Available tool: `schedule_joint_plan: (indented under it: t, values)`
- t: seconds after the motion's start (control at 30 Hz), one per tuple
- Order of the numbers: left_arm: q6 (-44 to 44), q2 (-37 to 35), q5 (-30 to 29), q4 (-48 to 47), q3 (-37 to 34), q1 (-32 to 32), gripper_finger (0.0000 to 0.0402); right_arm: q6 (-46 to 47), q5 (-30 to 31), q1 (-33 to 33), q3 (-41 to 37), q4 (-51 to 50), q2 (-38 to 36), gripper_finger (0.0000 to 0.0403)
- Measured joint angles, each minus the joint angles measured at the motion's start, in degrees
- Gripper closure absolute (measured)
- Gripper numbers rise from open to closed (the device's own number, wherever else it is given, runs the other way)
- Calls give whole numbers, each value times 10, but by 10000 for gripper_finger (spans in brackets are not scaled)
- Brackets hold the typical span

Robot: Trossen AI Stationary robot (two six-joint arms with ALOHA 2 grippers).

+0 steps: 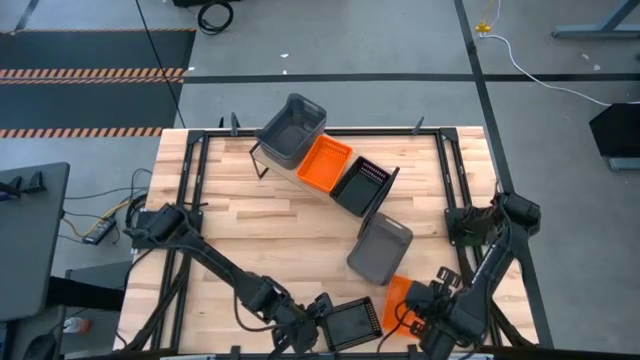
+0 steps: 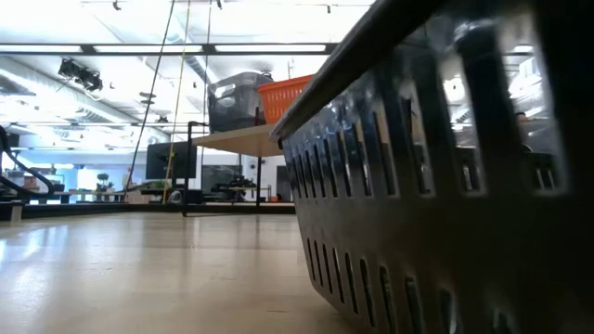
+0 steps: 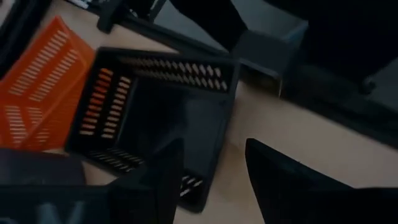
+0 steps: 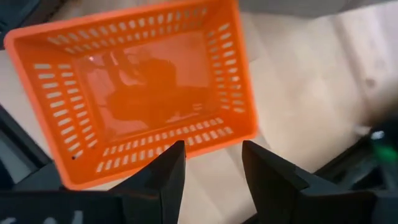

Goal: Stack baskets on shelf by color
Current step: Stack the black basket on top of the other black baskets on the shelf

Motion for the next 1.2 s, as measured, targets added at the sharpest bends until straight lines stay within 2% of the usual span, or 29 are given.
schedule_joint_plan:
  t: [0.23, 0.47, 0.63, 0.8, 1.0, 1.2]
  values:
    - [22, 19, 45, -23, 0, 27, 221, 41, 17, 16, -32, 75, 0, 237]
    - [40, 56, 36, -25, 0, 43, 230, 64, 41, 18, -46, 109, 2, 240]
    - [73, 57, 27, -19, 0, 49, 281, 86, 57, 20, -46, 121, 4, 240]
    - [93, 52, 24, -23, 0, 50, 383, 101, 86, 27, -46, 144, 4, 240]
    - [96, 51, 22, -54, 29, 42, 394, 100, 115, 35, -46, 174, 4, 241]
    - [93, 51, -33, -174, 135, 33, 395, 96, 135, 41, -46, 179, 4, 241]
